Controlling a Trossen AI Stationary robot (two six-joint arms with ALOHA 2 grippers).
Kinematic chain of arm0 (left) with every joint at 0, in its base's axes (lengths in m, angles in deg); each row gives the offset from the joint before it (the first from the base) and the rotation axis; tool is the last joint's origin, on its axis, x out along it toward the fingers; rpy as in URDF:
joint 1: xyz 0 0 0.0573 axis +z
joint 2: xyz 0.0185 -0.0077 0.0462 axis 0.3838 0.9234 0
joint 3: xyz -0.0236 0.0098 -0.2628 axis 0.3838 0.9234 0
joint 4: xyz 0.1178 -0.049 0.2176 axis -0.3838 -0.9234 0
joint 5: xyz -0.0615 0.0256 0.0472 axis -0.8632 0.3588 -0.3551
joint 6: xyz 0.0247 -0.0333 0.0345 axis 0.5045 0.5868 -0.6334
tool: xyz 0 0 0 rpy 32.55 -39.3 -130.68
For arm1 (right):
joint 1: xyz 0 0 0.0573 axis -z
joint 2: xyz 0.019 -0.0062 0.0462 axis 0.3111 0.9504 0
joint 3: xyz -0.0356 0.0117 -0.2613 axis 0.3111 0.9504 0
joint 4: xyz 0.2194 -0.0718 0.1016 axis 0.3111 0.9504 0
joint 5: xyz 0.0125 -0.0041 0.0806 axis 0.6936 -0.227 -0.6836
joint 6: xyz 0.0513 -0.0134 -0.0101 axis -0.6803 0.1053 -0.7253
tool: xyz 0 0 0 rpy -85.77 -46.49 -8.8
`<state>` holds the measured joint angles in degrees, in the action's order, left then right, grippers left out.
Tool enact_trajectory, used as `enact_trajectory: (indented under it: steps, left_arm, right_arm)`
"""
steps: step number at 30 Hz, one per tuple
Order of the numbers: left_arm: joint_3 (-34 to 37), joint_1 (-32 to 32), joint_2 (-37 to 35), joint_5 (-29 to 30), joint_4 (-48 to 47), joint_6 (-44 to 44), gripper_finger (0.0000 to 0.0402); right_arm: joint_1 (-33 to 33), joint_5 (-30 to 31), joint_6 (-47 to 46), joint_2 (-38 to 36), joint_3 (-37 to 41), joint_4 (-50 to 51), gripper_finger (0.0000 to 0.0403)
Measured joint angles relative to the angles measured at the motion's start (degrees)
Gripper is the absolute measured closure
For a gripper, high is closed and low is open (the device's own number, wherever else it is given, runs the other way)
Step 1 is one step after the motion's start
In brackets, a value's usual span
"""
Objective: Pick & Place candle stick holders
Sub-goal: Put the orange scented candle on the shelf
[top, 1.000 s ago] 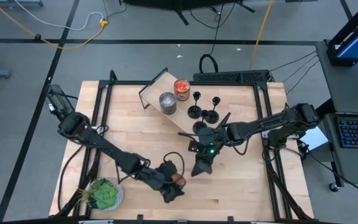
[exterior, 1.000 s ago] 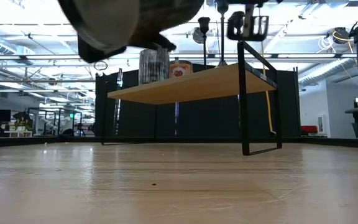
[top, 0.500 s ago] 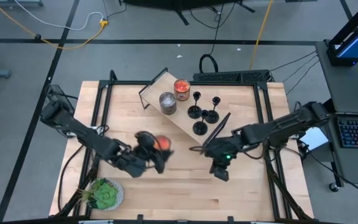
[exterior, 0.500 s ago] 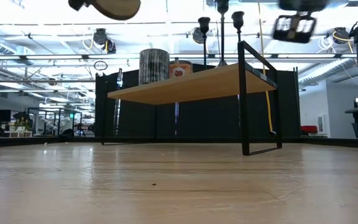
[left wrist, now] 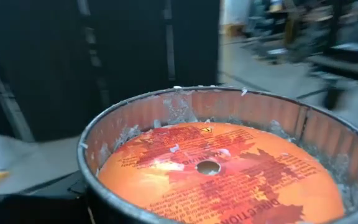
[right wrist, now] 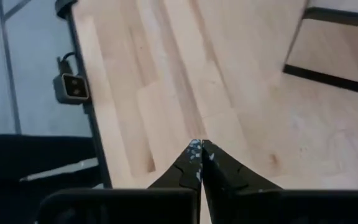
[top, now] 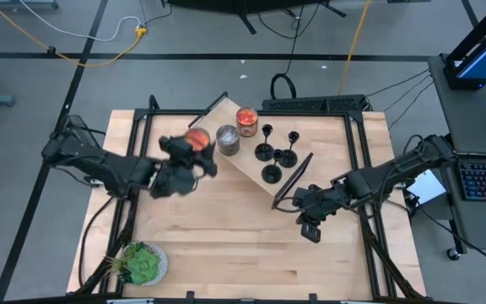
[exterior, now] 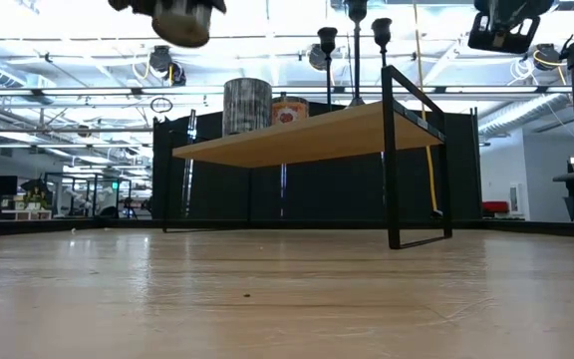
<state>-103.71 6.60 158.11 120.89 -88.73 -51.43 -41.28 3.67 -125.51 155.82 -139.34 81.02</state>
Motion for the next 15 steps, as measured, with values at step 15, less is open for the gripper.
enact_trajectory:
  steps: [15]
  left_arm:
    - [0.0,33.1,0.3,-33.9,16.4,-21.6,0.0057]
  right_arm:
    - [-0.2,1.0,-10.8,-4.2,10.8,-5.9,0.0403]
